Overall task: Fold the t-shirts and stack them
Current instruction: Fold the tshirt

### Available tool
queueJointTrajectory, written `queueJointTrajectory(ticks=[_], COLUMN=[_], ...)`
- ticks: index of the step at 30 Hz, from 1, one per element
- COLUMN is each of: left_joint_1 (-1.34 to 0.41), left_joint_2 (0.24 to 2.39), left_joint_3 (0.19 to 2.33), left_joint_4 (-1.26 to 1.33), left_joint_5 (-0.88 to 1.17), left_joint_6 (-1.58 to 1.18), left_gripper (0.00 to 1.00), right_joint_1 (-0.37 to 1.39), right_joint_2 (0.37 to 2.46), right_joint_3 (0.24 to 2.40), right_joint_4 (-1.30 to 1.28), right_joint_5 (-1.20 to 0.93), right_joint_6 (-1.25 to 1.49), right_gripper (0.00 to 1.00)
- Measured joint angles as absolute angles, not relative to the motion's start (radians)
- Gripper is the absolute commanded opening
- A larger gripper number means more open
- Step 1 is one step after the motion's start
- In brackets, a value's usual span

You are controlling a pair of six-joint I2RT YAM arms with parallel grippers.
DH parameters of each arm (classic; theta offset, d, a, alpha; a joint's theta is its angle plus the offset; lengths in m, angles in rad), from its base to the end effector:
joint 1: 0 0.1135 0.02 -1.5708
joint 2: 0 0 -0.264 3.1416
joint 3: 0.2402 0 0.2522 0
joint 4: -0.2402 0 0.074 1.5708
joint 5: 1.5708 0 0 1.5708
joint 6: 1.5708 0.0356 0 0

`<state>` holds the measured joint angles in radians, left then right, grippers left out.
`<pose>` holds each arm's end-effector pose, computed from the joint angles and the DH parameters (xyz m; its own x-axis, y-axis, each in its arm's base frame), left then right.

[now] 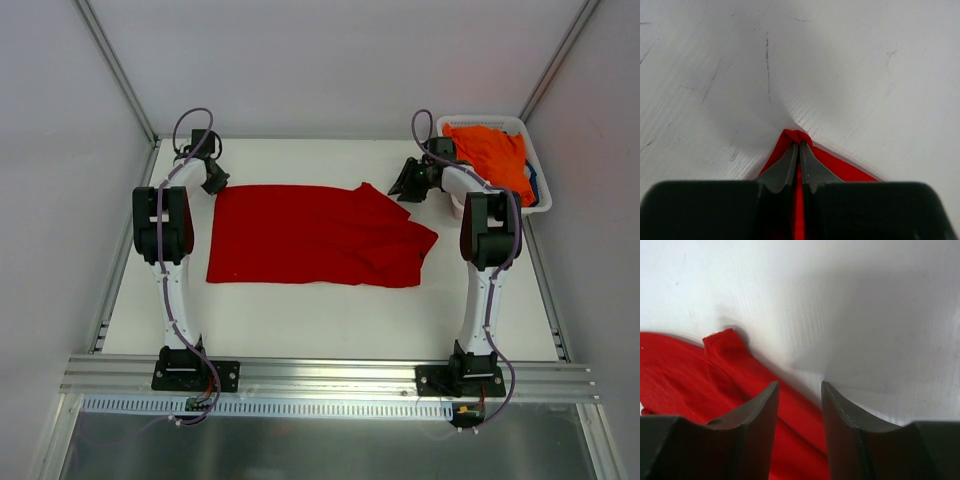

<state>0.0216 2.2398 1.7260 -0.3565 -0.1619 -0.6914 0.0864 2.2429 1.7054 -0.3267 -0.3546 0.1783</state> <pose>0.4967 0.0165 0.1690 -0.5090 -0.6404 -0.5751 -0.5838 0.7479 -0.3161 0.4923 0.0550 0.1645 -0.7999 0.0977 -0.5921 -0.1663 0.9120 0.3750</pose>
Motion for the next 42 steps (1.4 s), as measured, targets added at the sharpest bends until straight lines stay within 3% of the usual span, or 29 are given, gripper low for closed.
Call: queueJointTrajectory(ticks=[11,26,42], left_joint_1=[0.022,0.022,0.022], left_joint_2=[2.24,2.24,2.239], left_joint_3=[1.727,1.727,1.731], left_joint_4=[-0.357,-0.357,-0.362], left_joint_5=[-0.157,-0.155,-0.132], left_joint_6=[-0.69,-0.688,-0.664], left_gripper=[0.0,0.0,0.0], right_joint_1=[0.084,0.083,0.083], right_joint_2=[2.253,2.253,2.186], right_joint_3=[1.673,1.638,1.612], right_joint_4=[-0.254,-0.223,-0.263], right_joint_5=[-0.453,-0.487,-0.439], right_joint_6=[0.222,0.244,0.21], right_gripper=[0.39,0.01,0.0])
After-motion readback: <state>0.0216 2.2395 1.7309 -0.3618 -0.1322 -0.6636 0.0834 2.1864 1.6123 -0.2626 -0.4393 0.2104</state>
